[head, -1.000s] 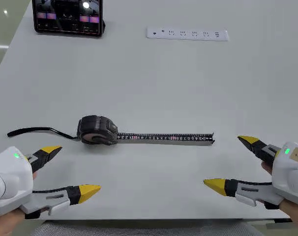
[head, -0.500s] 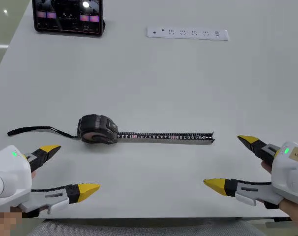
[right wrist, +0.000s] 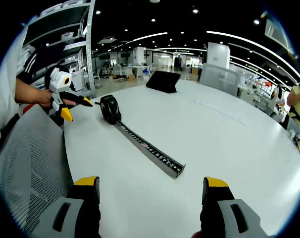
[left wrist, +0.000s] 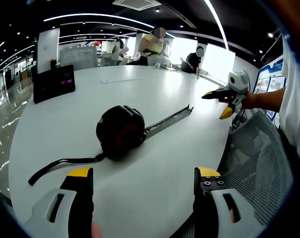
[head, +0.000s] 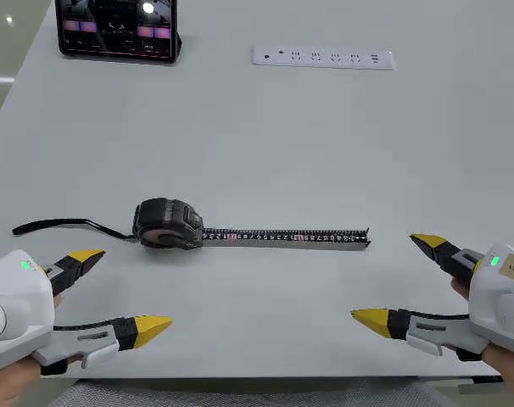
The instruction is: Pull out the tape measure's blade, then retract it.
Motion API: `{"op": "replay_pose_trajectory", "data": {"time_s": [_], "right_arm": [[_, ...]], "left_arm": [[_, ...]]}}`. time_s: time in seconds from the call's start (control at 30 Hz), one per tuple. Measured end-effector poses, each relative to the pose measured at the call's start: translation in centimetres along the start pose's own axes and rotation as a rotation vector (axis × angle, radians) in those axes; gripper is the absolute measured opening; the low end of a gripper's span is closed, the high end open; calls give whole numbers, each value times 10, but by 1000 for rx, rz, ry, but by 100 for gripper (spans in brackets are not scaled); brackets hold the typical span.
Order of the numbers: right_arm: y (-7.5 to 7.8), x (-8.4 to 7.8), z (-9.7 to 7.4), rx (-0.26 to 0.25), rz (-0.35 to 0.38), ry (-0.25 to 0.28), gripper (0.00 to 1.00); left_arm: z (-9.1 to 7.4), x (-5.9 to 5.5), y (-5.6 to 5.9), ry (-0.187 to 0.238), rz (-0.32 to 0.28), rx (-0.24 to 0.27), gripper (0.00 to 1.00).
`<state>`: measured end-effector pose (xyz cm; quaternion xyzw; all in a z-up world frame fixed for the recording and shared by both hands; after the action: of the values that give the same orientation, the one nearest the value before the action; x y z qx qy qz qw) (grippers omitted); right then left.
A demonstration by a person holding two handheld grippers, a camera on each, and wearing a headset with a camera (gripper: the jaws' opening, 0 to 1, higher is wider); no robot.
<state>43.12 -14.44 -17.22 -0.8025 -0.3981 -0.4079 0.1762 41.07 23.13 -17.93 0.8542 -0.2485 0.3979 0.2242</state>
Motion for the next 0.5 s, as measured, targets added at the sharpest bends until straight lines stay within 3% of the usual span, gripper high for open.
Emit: {"op": "replay_pose_trajectory", "data": {"time_s": [0.5], "right_arm": [[0,-2,-1,-2,-1,-5,84]], "left_arm": [[0,0,-1,0,-1,0,81]]}}
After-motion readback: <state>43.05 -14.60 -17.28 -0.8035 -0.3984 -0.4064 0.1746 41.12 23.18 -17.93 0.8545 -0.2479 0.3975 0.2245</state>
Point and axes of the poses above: the centre of the closed fingertips' face, and the gripper's own axes: z roughly forward along the fingers, y roughly to its right, x roughly out of its top, the point moved 7 cm from there along -z, roughly backward along the fingers, and after that the axes turned 3 degrees about -z, right-handed, at the moved point
